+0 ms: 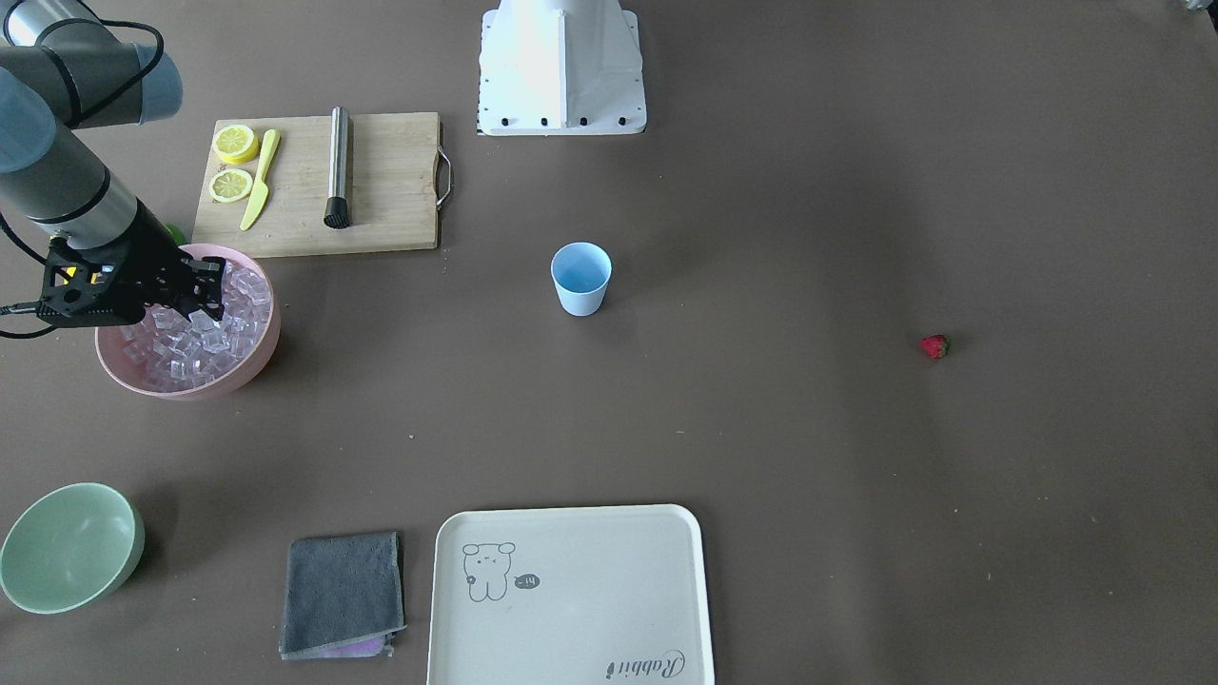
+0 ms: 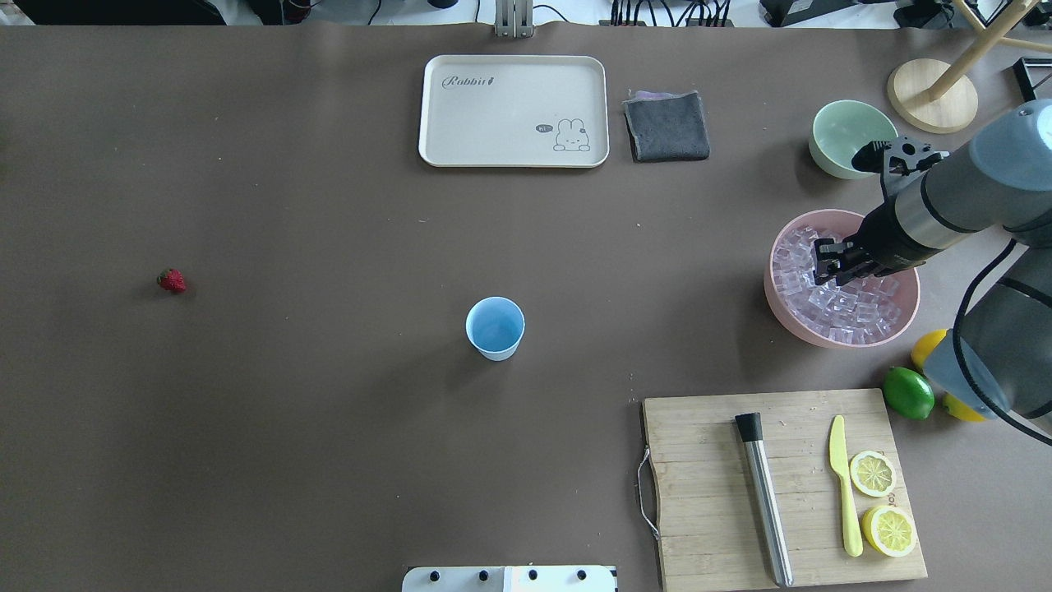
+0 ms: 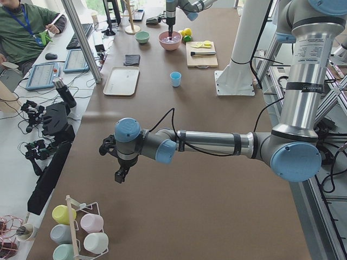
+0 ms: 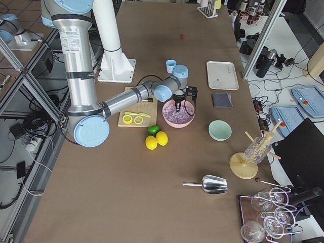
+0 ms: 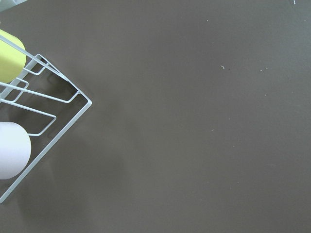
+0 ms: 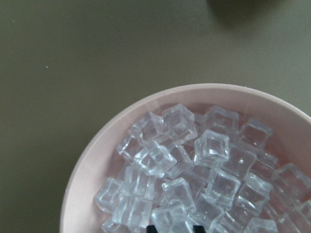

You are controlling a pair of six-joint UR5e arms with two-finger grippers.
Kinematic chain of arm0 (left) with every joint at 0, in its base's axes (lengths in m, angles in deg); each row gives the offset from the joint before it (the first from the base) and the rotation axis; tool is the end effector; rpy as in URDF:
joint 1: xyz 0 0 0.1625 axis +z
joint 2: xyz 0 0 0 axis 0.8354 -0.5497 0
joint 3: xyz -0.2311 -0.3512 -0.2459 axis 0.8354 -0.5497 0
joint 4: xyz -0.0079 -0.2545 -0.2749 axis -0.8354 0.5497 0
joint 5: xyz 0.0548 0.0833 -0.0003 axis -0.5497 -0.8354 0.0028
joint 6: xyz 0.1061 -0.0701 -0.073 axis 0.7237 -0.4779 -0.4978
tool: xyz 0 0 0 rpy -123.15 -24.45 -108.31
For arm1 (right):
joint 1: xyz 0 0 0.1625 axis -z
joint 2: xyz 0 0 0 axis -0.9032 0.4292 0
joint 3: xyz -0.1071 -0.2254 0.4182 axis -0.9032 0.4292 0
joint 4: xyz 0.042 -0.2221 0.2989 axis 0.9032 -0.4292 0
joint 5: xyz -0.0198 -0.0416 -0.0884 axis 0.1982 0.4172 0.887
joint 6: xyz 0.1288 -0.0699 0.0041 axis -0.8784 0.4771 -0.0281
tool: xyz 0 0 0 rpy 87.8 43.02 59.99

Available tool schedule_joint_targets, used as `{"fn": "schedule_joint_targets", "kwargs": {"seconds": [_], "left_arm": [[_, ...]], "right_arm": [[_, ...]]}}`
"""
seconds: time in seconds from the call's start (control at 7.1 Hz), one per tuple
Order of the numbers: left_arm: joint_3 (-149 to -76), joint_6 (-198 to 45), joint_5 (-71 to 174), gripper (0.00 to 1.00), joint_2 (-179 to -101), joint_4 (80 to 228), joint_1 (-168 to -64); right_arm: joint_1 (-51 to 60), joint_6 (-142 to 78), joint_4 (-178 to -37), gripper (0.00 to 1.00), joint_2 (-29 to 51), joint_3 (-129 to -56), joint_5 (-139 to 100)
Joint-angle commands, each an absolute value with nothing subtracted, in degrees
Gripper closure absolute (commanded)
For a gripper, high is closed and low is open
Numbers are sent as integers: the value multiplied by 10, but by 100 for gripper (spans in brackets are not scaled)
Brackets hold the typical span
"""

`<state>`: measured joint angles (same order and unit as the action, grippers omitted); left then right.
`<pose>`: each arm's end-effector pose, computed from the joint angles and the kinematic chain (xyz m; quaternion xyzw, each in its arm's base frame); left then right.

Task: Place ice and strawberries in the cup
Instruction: 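Close the right gripper on an ice cube and lift it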

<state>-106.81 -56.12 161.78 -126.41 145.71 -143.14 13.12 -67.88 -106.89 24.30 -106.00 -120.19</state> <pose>-0.0027 -0.5328 0.7081 0.1611 0.3500 0.1320 0.9133 -0.2900 -0.4475 0.5455 0.0194 -0.4107 0.0167 0.9114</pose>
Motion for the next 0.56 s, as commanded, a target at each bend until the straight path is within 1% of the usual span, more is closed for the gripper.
{"fn": "schedule_joint_targets", "kwargs": {"seconds": [0.0, 0.28, 0.42], "left_arm": [[-1068, -561, 1618, 2, -1266, 1457, -1431], [-1066, -562, 1618, 2, -1267, 1457, -1431], [-1067, -562, 1618, 2, -1266, 1457, -1431]], "right_arm": [[108, -679, -1089, 100, 237, -1097, -1225], [129, -680, -1191, 100, 132, -1101, -1206], [155, -687, -1211, 100, 95, -1100, -1176]]}}
